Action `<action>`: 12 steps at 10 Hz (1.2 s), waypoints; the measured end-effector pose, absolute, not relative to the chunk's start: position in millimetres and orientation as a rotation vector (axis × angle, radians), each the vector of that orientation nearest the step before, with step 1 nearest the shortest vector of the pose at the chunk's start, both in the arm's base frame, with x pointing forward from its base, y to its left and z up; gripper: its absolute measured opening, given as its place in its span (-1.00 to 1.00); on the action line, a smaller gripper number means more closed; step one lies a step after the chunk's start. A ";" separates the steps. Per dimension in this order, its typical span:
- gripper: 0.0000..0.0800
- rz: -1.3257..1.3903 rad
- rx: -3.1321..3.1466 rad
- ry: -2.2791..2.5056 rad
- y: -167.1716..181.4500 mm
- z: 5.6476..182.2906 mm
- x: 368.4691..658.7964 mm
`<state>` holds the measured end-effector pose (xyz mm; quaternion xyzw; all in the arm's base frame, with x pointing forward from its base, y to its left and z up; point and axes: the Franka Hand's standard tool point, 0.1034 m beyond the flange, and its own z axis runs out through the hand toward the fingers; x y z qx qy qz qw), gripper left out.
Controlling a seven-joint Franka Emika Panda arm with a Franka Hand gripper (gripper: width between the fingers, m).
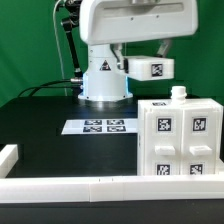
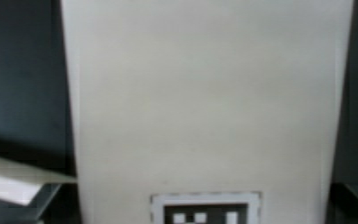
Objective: Assemble cabinet
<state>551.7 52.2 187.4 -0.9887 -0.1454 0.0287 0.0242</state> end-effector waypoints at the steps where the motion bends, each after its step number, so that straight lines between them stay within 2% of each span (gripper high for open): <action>1: 0.40 0.085 -3.060 -0.450 56.2 188.4 556.5; 6: 0.40 0.113 -3.051 -0.485 55.9 186.5 557.4; 8: 0.40 0.098 -3.048 -0.496 66.7 188.3 586.1; 12: 0.40 0.089 -3.044 -0.504 76.0 178.0 601.7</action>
Offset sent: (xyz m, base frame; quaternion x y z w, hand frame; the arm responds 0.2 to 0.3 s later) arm 0.0000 0.0000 0.0000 0.0000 0.0000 0.0000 1.0000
